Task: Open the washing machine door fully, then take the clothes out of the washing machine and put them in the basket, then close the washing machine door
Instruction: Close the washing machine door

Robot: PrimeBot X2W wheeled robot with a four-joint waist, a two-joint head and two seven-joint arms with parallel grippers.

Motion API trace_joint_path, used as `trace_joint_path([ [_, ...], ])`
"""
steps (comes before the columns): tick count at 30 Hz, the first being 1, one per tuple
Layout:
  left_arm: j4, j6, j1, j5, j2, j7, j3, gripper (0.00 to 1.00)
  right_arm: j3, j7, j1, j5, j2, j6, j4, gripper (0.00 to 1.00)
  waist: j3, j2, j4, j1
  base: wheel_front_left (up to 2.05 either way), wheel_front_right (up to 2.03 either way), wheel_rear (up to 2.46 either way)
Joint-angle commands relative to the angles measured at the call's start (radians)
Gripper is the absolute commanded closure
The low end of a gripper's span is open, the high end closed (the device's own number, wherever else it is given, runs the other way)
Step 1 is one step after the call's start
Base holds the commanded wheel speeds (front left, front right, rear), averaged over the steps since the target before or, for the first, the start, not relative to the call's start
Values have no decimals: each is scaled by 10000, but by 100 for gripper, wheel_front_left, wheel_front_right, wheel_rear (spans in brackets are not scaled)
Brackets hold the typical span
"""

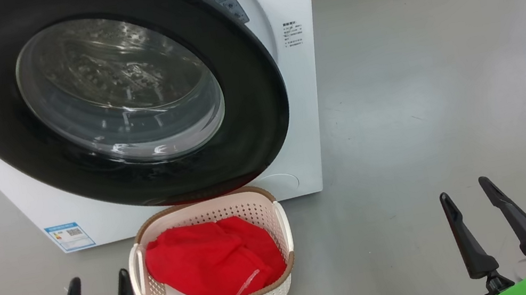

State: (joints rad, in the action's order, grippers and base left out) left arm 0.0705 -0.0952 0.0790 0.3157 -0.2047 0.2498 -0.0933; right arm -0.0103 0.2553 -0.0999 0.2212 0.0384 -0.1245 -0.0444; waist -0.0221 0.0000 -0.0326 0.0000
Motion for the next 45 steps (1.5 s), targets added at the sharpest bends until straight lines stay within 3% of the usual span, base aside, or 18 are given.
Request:
trace_joint_path([
  [1,318,107,-103,-162,-25,119,416,0,-157,64,181,-10,118,-62,303,0,3,0,-24,0,0,0,0],
  [26,13,497,155,-653,510,120,475,0,-184,64,141,172,118,-62,253,0,-65,0,169,0,0,0,0],
  [29,56,521,145,-685,541,120,441,0,-229,64,157,196,118,-62,241,100,-29,0,266,0,0,0,0],
  [45,396,754,-228,-443,852,120,155,0,-879,64,1384,-15,118,-62,-396,100,398,0,1395,0,0,0,0],
])
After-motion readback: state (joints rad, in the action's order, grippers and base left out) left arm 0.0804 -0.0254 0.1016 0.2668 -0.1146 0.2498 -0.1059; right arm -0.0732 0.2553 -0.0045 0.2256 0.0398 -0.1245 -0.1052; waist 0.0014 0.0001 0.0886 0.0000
